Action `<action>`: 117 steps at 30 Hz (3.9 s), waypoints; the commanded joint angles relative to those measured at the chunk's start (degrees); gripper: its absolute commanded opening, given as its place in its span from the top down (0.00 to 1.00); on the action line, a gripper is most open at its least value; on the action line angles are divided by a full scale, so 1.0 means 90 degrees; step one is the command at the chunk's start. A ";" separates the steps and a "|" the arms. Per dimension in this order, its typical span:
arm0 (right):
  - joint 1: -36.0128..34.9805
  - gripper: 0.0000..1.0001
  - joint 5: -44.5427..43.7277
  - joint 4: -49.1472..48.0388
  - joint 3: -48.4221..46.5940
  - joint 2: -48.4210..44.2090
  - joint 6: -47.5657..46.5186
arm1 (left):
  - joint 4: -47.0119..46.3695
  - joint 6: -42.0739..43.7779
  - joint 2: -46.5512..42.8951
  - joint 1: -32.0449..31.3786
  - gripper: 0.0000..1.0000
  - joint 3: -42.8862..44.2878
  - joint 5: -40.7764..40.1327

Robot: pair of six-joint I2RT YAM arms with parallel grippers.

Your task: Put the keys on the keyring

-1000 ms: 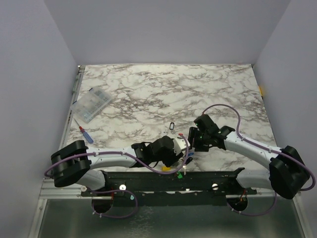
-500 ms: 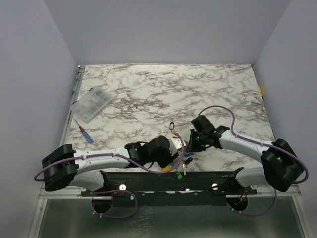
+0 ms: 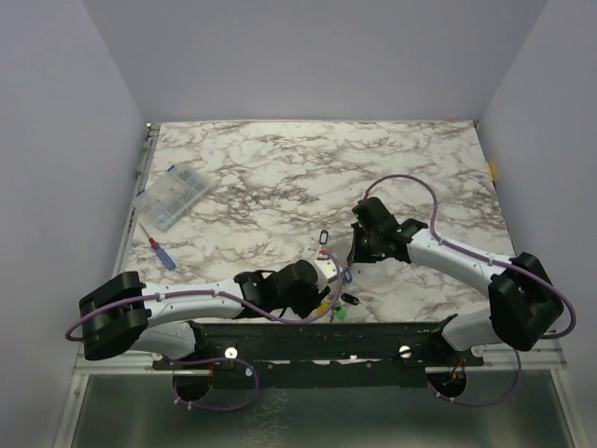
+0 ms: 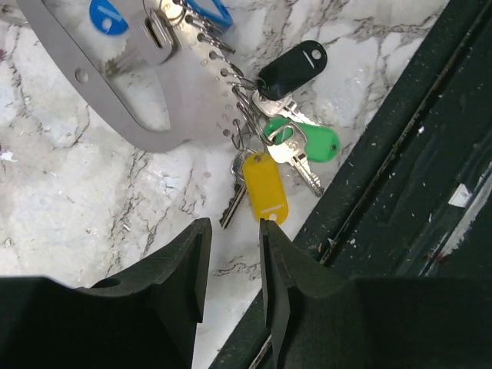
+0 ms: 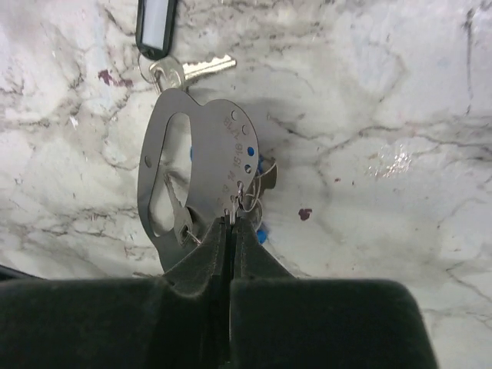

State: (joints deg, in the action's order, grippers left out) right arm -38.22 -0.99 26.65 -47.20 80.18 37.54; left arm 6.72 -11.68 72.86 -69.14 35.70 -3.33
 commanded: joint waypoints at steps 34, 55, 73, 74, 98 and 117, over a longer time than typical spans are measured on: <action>-0.2608 0.33 -0.0889 0.1135 -0.0003 -0.0496 0.0830 | -0.0478 -0.0706 -0.1823 0.0494 0.70 -0.0740 -0.2930; -0.3088 0.34 -0.2489 0.1786 -0.0272 0.1139 0.1346 | -0.0355 -0.0856 -0.2130 0.0486 0.71 -0.0813 -0.2938; -0.2206 0.38 -0.3439 0.2189 -0.0105 0.1022 0.1533 | -0.0467 -0.1012 -0.1784 0.0487 0.72 -0.0765 -0.2152; -0.2162 0.38 -0.3419 0.2091 -0.0091 0.0994 0.1469 | -0.0501 -0.1035 -0.1734 0.0481 0.72 -0.0757 -0.2045; -0.2082 0.42 -0.2010 0.1286 -0.0542 -0.0247 0.2367 | 0.0972 0.0019 -0.2435 0.0345 0.70 0.0136 -0.3152; -0.2082 0.50 -0.2395 0.2600 -0.1445 0.1290 0.4421 | 0.0885 -0.0142 -0.3396 0.0330 0.70 -0.0190 -0.2735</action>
State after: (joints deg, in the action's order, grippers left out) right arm -56.99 -21.17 47.11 -59.29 90.02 73.60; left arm 13.45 -13.02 42.44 -66.02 34.15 -28.82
